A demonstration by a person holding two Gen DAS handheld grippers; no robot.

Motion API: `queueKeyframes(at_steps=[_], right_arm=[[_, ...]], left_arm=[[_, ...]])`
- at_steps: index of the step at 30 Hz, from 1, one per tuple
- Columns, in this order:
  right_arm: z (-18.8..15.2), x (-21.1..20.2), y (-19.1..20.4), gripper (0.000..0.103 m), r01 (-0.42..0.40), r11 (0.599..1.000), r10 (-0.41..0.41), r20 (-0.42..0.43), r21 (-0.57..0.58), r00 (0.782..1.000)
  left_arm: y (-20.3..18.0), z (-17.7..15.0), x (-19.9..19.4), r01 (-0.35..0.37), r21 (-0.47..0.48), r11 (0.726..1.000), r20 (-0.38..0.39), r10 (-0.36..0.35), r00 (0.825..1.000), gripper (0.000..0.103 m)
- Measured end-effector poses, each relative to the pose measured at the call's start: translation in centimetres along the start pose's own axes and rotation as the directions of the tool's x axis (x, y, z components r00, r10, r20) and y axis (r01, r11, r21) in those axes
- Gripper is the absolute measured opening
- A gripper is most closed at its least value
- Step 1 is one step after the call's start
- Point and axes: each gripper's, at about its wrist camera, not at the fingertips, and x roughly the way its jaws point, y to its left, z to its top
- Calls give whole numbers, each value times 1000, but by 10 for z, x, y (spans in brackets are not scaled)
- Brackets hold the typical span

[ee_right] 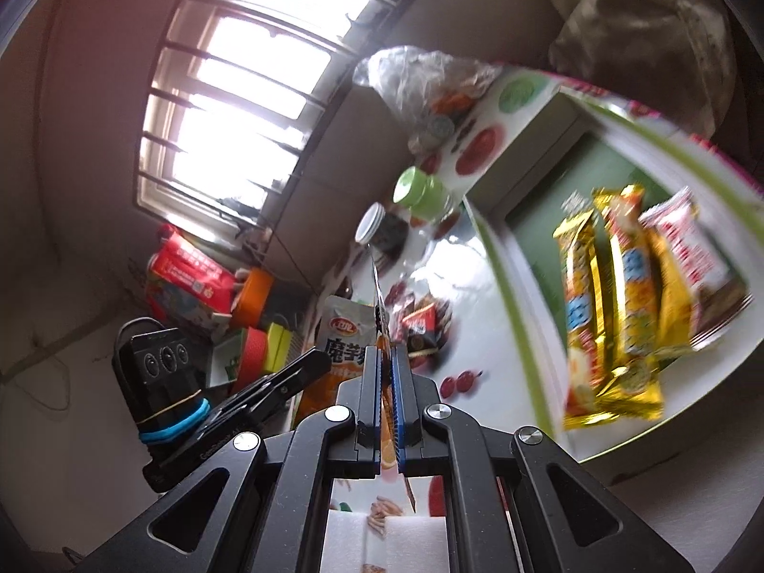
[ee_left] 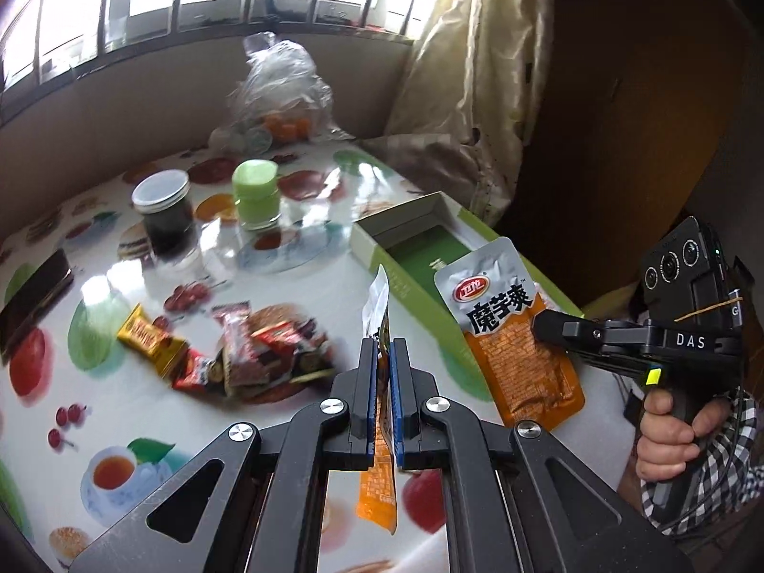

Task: Organize snacks
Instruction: 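Carry both held orange packets toward the green box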

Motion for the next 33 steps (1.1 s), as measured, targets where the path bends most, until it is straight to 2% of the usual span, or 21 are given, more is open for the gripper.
queueKeyframes(at_steps=[17, 27, 33], right_arm=[[22, -45, -29, 4, 56, 998, -58, 86, 27, 995], [32, -51, -55, 4, 108, 992, -114, 90, 63, 989], [37, -51, -68, 4, 141, 988, -146, 77, 68, 986]], left_arm=[[-52, 30, 21, 67, 49, 997, 12, -67, 998, 5], [-76, 42, 48, 131, 24, 991, 0, -131, 991, 5], [-82, 45, 66, 145, 2, 989, -25, -145, 989, 5]])
